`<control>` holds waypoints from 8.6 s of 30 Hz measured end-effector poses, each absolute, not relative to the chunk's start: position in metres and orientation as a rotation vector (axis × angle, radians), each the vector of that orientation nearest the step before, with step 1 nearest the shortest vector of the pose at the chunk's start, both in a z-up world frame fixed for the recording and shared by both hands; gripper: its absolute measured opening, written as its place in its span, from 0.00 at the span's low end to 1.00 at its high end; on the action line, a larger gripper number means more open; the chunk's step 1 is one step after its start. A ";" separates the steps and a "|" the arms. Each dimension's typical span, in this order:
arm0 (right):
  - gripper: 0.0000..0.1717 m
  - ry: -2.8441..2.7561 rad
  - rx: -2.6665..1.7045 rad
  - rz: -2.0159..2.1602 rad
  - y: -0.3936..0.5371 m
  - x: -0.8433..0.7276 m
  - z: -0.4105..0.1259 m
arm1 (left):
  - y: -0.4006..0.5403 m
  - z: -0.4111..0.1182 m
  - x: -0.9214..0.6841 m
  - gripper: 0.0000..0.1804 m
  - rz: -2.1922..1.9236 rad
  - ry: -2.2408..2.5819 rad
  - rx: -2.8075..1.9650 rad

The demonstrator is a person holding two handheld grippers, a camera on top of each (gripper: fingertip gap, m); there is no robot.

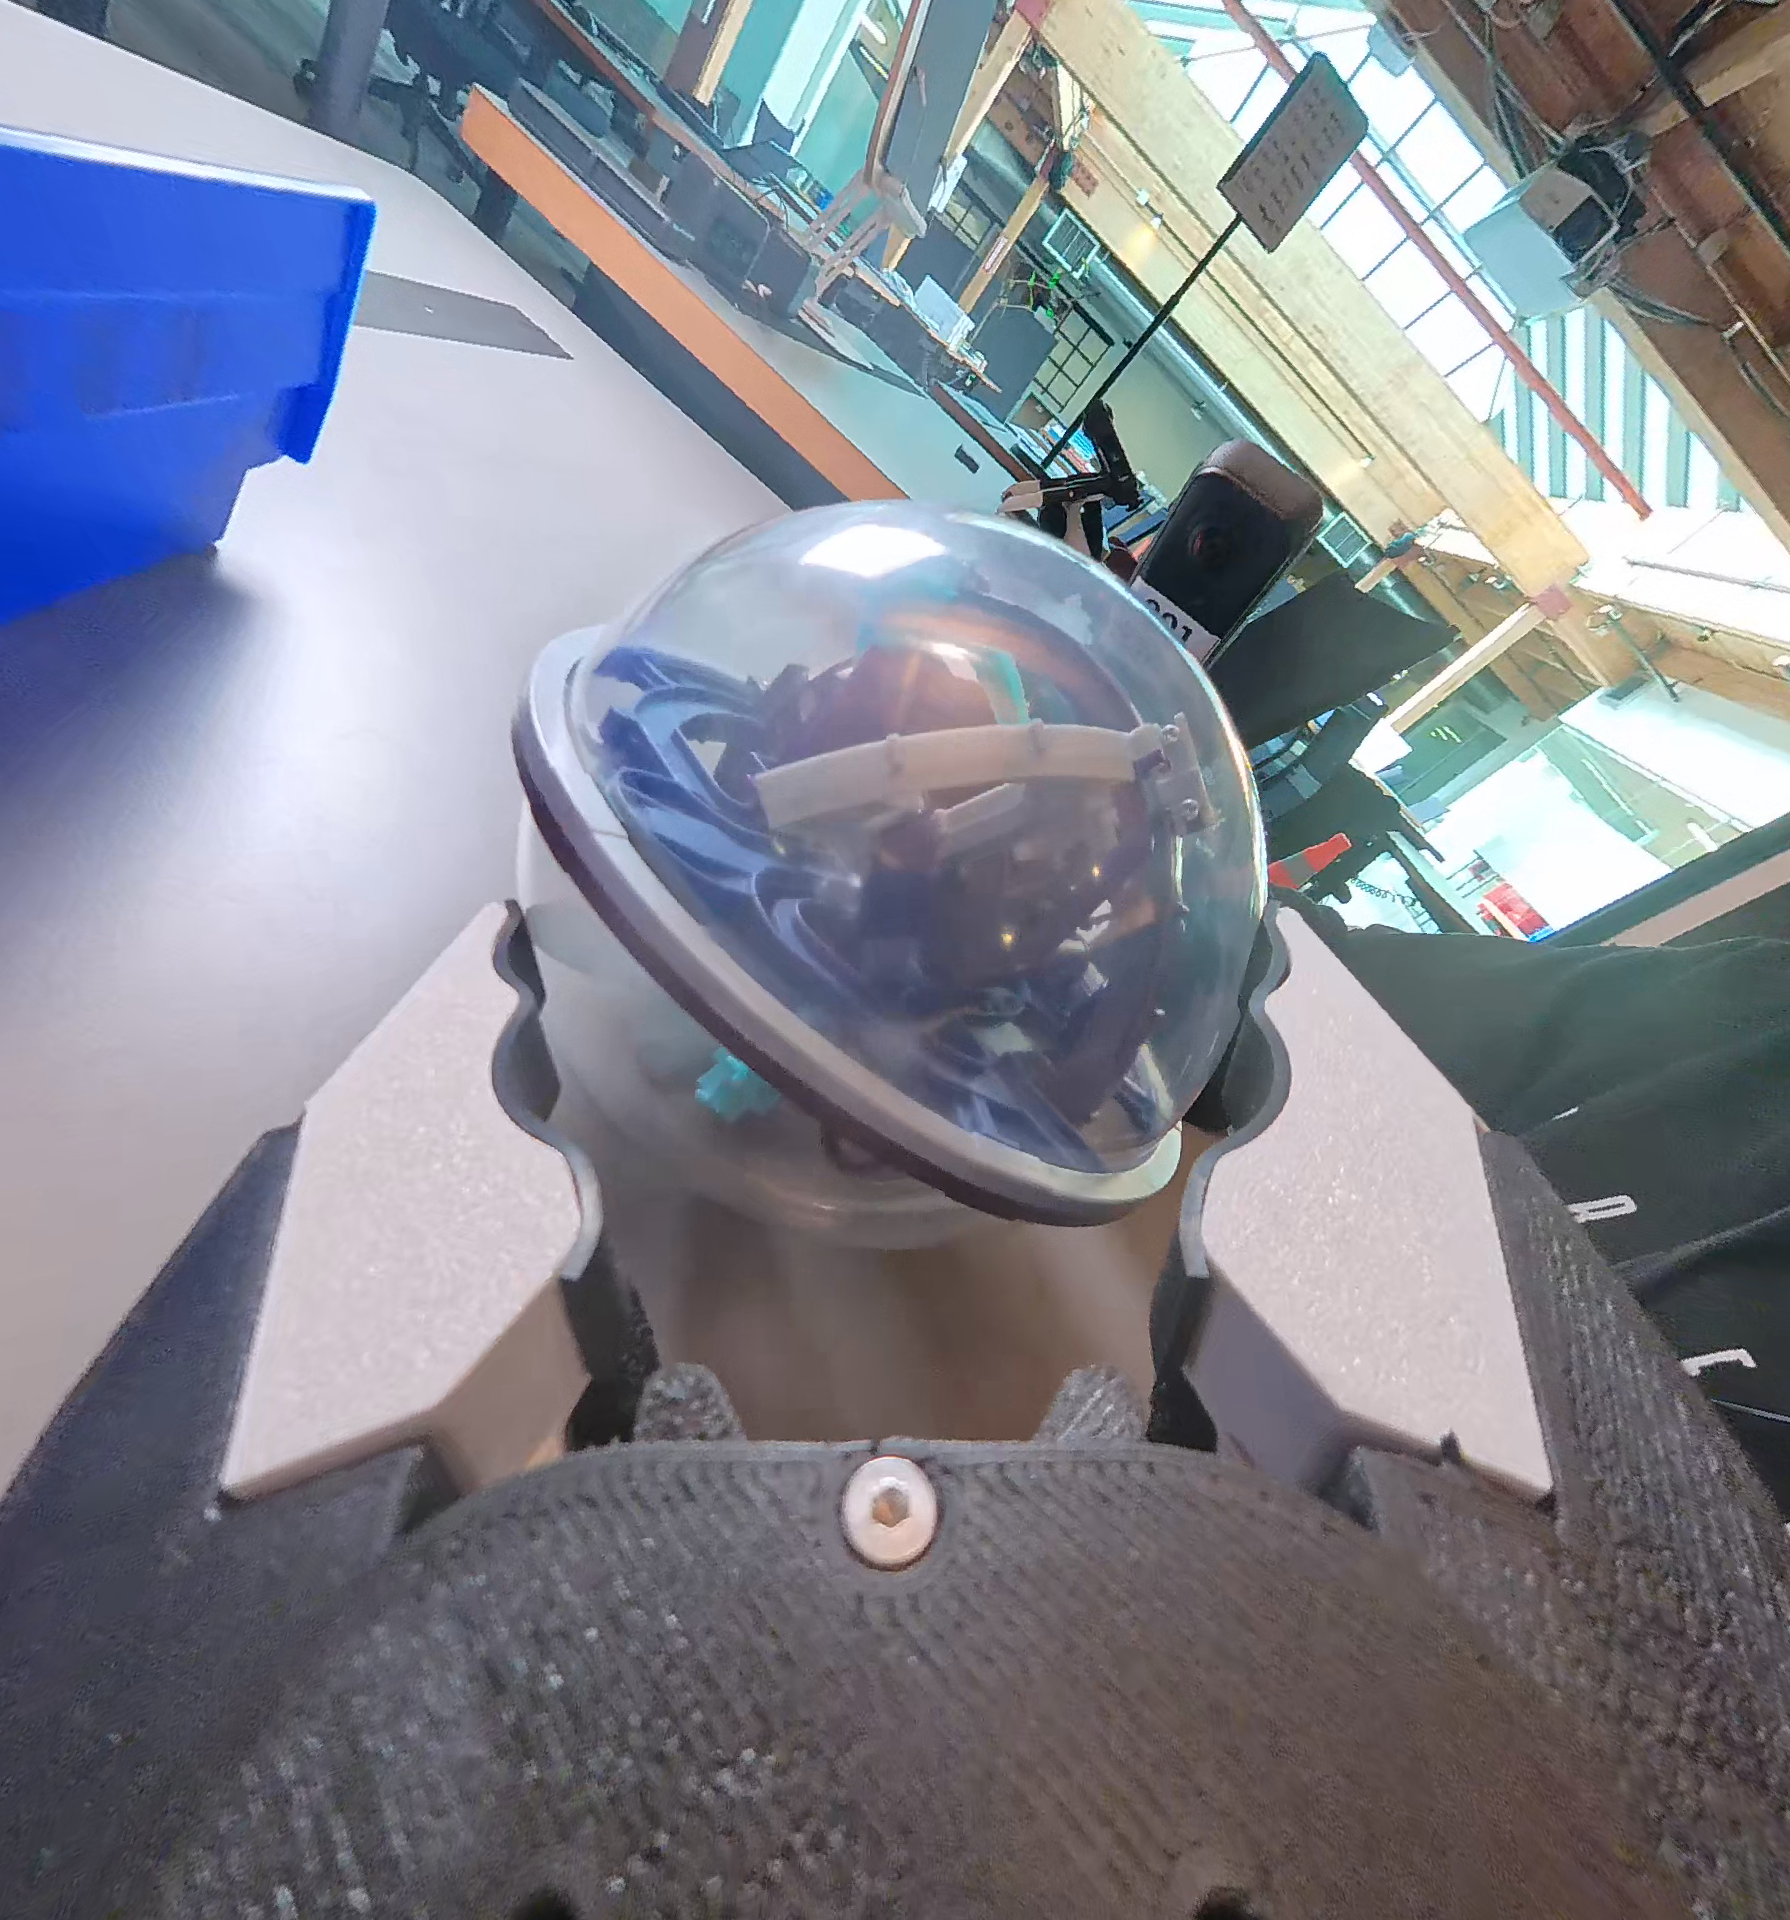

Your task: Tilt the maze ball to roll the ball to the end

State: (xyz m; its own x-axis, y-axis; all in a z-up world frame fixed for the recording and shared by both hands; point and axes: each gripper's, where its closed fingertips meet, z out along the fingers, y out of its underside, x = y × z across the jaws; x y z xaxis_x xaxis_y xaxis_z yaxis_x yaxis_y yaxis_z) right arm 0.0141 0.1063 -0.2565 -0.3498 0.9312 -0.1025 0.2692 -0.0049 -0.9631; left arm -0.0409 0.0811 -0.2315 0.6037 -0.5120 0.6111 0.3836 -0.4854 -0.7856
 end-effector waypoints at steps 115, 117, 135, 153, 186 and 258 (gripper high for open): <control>0.81 -1.617 -1.204 1.230 0.143 0.016 -0.241 | 0.111 -0.218 -0.017 0.70 -0.590 0.337 -1.713; 0.80 -1.620 -1.222 1.256 0.142 0.016 -0.247 | 0.107 -0.216 -0.020 0.70 -0.613 0.352 -1.688; 0.80 -1.802 -1.276 1.316 0.129 0.030 -0.271 | 0.106 -0.241 -0.016 0.77 -0.629 0.385 -1.794; 0.70 -1.649 -1.141 1.377 0.128 0.029 -0.238 | 0.097 -0.206 -0.017 0.70 -0.519 0.493 -1.657; 0.81 -1.662 -1.324 1.583 0.107 0.029 -0.240 | 0.076 -0.240 -0.023 0.75 -0.398 0.680 -1.765; 0.73 -1.696 -1.114 1.286 0.108 0.021 -0.257 | 0.075 -0.221 -0.015 0.72 -0.276 0.752 -1.655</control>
